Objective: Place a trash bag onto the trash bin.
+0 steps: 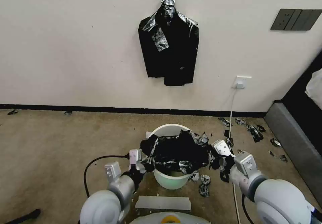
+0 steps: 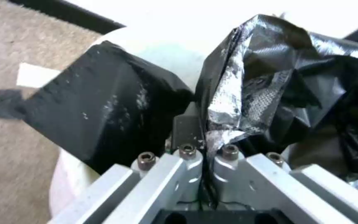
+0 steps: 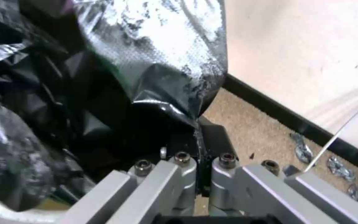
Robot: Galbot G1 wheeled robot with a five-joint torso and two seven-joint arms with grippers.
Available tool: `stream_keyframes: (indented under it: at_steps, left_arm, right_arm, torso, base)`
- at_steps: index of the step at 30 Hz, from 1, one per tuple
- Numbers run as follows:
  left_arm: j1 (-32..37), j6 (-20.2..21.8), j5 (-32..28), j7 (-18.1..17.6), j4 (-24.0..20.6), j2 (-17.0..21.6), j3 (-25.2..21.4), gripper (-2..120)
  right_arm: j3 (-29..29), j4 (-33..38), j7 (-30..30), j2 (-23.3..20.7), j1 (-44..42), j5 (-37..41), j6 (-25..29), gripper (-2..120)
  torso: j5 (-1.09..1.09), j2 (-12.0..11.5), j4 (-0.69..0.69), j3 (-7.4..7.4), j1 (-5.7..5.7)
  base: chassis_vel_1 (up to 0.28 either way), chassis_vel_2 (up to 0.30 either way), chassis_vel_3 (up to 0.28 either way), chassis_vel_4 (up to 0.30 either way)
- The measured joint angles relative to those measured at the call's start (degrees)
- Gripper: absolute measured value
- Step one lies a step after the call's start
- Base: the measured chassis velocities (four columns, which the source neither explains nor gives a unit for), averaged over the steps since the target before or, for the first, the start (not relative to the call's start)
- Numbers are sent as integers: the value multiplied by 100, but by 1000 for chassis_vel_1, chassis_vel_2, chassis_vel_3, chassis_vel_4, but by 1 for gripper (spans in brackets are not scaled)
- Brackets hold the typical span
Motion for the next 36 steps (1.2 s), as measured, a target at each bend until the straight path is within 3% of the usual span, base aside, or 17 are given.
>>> stream_keyframes:
  at_steps: [7,15,26,36]
  left_arm:
    - [-179,-84,-100,107,275,65,151,0]
    - [-346,-162,19,190,471,-190,540,0]
    - [609,-274,356,41,59,161,-174,0]
    - [1157,-266,629,17,-155,161,-284,0]
  right_arm:
    - [76,126,17,8,-91,-14,0,0]
    - [212,300,34,-30,-204,-21,-6,0]
    - [7,123,181,161,-536,162,13,0]
    - [-64,-6,155,-55,-994,-288,40,0]
  torso:
    - [0,0,0,0,0]
    - [0,0,0,0,0]
    - [0,0,1,0,0]
    - [0,0,0,0,0]
  base:
    - [0,0,0,0]
    - [0,0,0,0]
    - [0,0,0,0]
    - [0,0,0,0]
